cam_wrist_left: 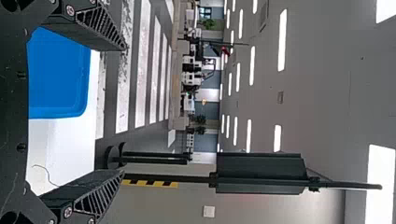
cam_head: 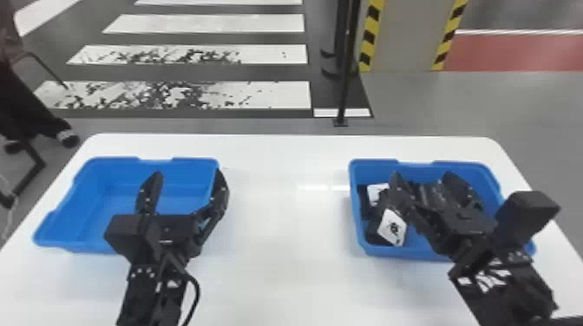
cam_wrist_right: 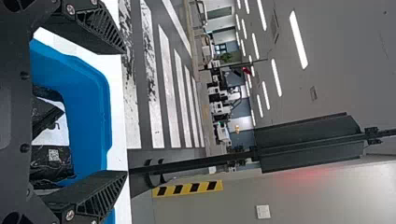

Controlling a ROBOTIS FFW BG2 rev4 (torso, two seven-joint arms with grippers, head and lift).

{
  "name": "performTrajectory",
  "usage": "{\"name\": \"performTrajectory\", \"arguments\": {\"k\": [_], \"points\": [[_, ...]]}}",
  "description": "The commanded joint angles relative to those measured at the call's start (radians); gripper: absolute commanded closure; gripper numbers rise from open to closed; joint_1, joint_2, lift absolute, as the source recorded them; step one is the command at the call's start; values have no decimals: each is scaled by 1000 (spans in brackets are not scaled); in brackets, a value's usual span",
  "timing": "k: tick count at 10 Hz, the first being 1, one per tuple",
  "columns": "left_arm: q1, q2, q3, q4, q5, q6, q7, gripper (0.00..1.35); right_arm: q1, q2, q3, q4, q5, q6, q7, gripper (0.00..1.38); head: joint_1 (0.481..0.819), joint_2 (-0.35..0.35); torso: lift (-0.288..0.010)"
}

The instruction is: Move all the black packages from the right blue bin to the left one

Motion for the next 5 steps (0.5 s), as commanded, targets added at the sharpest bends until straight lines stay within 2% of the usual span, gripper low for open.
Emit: {"name": "performTrajectory", "arguments": {"k": [1, 5], "points": [[2, 0, 0, 0, -6, 0, 0, 133, 3, 0, -2, -2, -1, 0, 0, 110, 695, 15, -168], [0, -2, 4, 0, -26, -5, 0, 134, 0, 2, -2, 3, -3, 0, 0, 111, 695, 16, -168]]}}
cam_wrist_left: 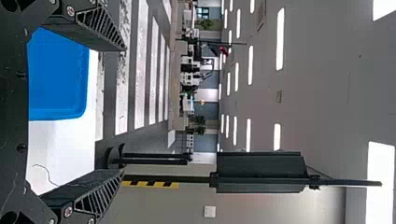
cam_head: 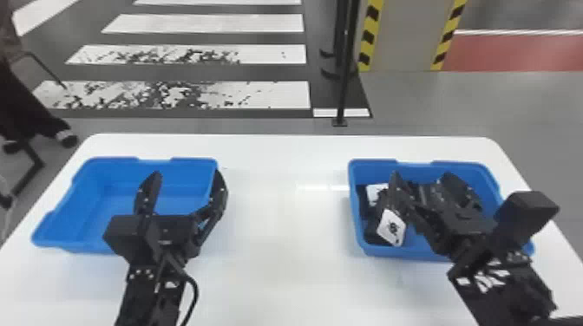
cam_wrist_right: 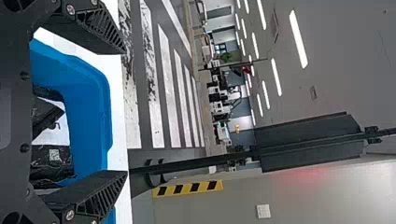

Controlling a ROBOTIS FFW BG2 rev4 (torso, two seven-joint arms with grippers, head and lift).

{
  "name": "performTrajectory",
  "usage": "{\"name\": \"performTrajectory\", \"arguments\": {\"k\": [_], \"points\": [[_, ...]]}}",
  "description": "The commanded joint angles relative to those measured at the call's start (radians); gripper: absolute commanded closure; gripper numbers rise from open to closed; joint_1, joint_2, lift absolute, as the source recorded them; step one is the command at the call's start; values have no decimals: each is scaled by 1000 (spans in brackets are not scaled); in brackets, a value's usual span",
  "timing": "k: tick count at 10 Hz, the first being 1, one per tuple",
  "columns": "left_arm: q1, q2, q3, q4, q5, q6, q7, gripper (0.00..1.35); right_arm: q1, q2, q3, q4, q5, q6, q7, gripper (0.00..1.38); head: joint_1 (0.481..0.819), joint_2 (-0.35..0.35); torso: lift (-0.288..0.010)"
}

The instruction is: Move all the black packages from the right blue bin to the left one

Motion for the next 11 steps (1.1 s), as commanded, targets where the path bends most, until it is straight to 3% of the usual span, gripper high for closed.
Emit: {"name": "performTrajectory", "arguments": {"k": [1, 4, 7, 11], "points": [[-2, 0, 0, 0, -7, -1, 0, 134, -3, 0, -1, -1, -1, 0, 0, 111, 695, 16, -168], [-2, 0, 0, 0, -11, 1, 0, 134, 5, 0, 1, -40, -43, 39, -5, 113, 695, 16, -168], [1, 0, 2, 0, -15, -1, 0, 134, 34, -6, -5, -182, -173, 299, -100, 113, 695, 27, -168], [3, 0, 6, 0, -17, -1, 0, 134, -12, -5, -53, -259, -153, 648, -167, 124, 695, 38, -168]]}}
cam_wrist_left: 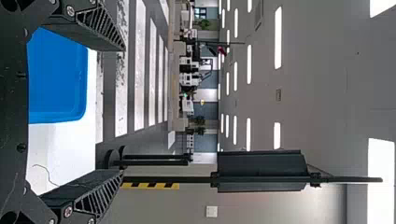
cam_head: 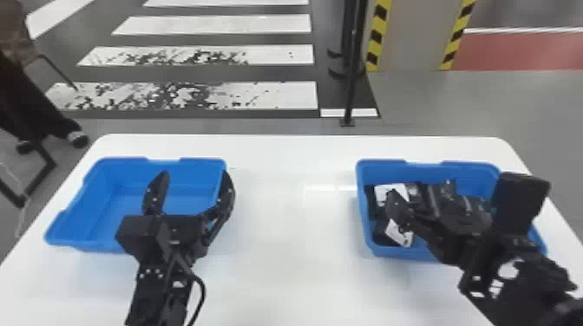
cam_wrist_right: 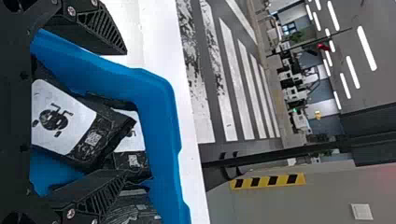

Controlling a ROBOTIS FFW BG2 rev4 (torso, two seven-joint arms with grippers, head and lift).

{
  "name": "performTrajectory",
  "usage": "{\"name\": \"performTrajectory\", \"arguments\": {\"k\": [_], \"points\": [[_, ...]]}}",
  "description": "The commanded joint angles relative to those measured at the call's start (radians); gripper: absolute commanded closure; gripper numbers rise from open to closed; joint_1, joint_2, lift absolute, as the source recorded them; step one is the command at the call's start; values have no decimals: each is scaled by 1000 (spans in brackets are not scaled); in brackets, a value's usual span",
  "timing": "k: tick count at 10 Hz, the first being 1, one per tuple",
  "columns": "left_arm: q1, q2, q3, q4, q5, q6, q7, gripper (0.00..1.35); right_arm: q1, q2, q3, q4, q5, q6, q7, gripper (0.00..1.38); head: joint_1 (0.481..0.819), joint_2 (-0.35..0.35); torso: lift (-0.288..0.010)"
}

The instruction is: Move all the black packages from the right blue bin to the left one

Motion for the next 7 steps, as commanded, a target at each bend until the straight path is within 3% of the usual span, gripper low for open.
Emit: {"name": "performTrajectory", "arguments": {"k": [1, 5, 7], "points": [[3, 0, 2, 0, 0, 0, 0, 134, -42, 0, -4, 19, 14, 84, -10, 131, 695, 36, -168], [0, 0, 0, 0, -2, 0, -1, 134, -160, -5, -6, 120, -18, 246, -9, 165, 695, 23, -168], [0, 0, 2, 0, -2, 0, -1, 134, -162, -5, -6, 98, -44, 290, -41, 165, 695, 26, -168]]}}
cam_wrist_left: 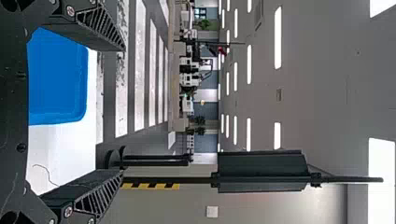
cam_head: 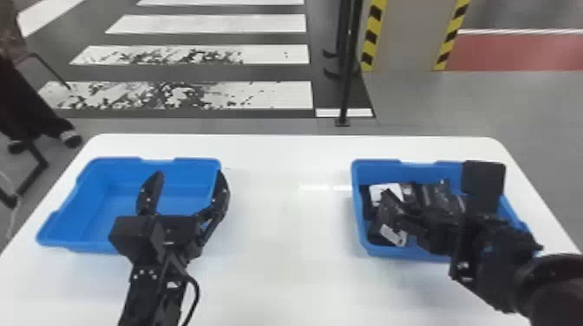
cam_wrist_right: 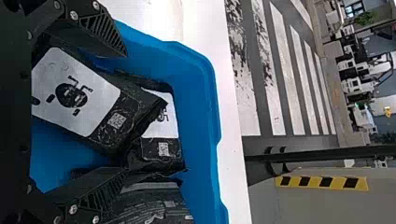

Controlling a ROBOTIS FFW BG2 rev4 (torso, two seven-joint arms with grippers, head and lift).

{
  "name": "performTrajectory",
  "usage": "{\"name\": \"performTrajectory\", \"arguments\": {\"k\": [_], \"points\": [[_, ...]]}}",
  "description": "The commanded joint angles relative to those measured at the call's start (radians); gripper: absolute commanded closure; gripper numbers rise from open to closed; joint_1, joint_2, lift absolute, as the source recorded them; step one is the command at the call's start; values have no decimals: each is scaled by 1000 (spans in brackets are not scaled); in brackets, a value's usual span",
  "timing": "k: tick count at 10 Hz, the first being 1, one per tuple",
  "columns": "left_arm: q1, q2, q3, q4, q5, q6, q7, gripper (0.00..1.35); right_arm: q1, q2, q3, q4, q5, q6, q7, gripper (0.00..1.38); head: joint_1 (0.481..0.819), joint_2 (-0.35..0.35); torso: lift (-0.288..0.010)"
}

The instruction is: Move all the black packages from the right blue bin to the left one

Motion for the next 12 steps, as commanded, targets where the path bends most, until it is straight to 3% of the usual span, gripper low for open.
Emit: {"name": "performTrajectory", "arguments": {"k": [1, 6, 10, 12], "points": [[0, 0, -2, 0, 0, 0, 0, 134, -5, 2, -1, -4, -66, 34, -29, 163, 695, 27, -168], [0, 2, 0, 0, -2, 2, -2, 134, -42, 6, -1, 25, -201, 88, -144, 191, 695, 49, -168], [0, 5, 2, 0, -2, 2, -3, 134, -74, 14, -25, 92, -269, 100, -193, 231, 695, 41, -168], [3, 3, 4, 0, -2, 2, -3, 134, -74, 15, -27, 114, -321, 117, -204, 334, 695, 44, -168]]}}
